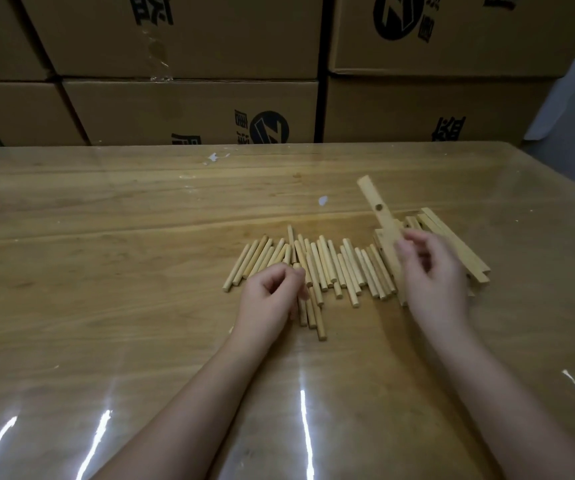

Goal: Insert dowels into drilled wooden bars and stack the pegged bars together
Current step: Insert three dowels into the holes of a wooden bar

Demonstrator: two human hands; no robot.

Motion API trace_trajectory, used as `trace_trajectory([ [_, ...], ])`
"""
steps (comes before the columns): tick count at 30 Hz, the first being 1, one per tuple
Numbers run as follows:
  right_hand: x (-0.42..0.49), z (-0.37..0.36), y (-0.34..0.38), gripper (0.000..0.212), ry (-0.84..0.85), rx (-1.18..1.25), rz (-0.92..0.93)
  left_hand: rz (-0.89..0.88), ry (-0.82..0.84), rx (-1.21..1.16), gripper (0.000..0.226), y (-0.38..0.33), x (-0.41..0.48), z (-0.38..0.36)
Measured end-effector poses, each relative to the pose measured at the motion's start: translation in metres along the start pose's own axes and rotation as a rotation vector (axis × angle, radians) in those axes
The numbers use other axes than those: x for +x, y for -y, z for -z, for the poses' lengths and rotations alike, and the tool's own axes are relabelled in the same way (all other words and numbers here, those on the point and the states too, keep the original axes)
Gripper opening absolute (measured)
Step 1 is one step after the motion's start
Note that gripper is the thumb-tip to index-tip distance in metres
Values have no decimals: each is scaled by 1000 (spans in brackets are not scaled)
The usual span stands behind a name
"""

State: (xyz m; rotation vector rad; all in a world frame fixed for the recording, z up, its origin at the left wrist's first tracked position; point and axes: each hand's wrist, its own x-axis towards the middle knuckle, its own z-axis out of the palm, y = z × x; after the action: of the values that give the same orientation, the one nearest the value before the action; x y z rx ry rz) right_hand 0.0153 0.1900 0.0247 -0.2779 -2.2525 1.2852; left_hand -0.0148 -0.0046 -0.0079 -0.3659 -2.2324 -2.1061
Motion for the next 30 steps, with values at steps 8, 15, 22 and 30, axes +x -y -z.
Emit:
trace_trajectory([
  [8, -41, -73, 25, 9, 212, 585, -259, 81, -59, -229, 33, -8, 1, -1],
  [15, -48, -78, 23, 19, 278, 490, -36, 140, -111, -273, 36, -11, 5, 2],
  [22, -41, -76, 14, 27, 338, 443, -36, 120, -136, -319, 24, -9, 6, 1],
  [30, -52, -78, 18, 23, 395, -196, 417, 109, -499, -406, 14, -4, 16, 32],
])
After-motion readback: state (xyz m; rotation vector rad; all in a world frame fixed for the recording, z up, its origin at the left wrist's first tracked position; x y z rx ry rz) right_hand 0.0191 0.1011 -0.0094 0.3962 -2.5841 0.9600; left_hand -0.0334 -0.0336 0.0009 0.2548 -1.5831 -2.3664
